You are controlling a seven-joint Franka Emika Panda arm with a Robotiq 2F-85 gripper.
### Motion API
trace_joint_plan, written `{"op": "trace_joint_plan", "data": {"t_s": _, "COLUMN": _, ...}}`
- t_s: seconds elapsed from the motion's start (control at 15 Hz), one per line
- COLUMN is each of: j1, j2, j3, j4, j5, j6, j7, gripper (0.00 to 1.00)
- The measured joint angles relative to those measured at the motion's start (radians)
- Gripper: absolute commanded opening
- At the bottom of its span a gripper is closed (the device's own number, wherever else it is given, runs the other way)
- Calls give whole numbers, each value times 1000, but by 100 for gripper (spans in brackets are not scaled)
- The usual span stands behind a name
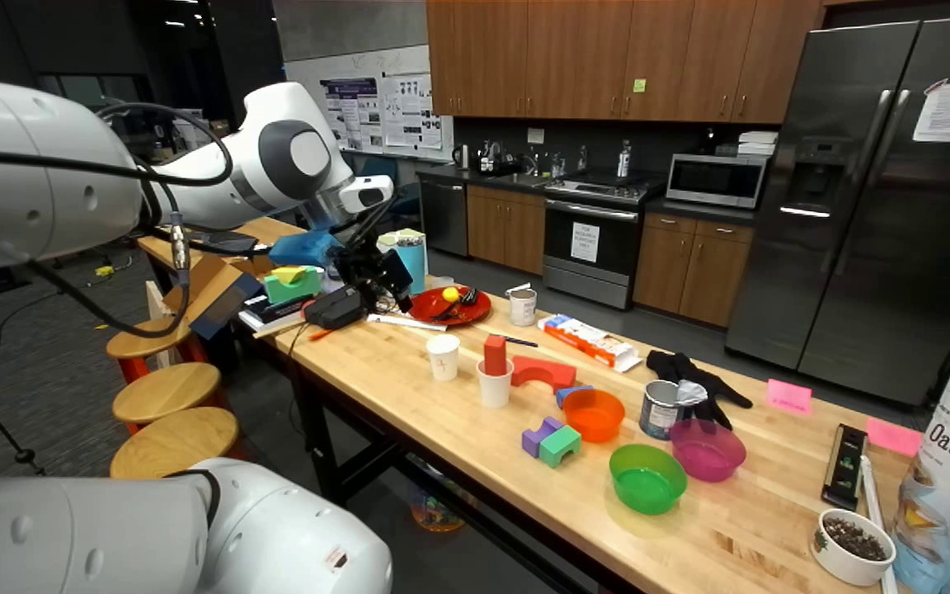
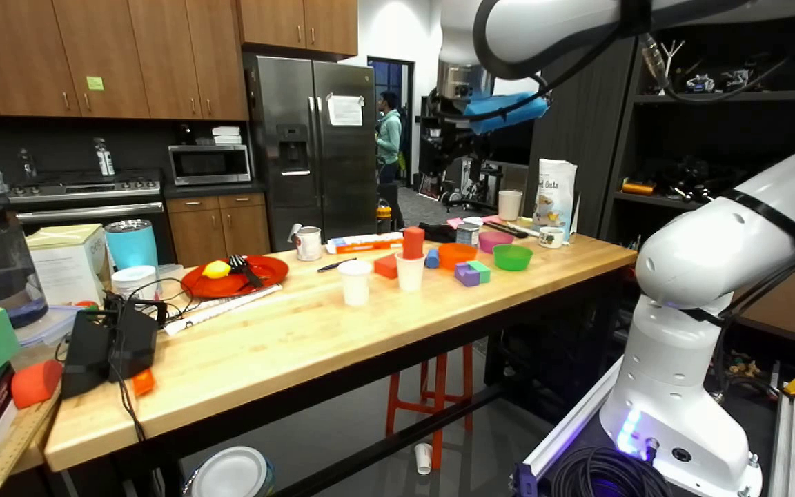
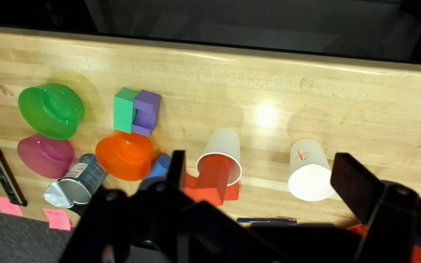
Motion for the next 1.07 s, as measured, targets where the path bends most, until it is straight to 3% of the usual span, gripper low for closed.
{"op": "trace_joint_plan", "data": {"t_s": 0.2, "j1": 0, "j2": 0, "j3": -1, "j4": 2, "j5": -33, "j6": -1, "j7": -3, "gripper": 100}}
{"op": "trace_joint_plan", "data": {"t_s": 0.4, "j1": -21, "j2": 2, "j3": -21, "j4": 33, "j5": -190, "j6": -1, "j7": -42, "gripper": 100}}
{"op": "trace_joint_plan", "data": {"t_s": 0.6, "j1": -40, "j2": 26, "j3": -82, "j4": 79, "j5": -304, "j6": 42, "j7": -144, "gripper": 100}}
{"op": "trace_joint_plan", "data": {"t_s": 1.07, "j1": -6, "j2": 252, "j3": -212, "j4": 161, "j5": -300, "j6": 225, "j7": -390, "gripper": 100}}
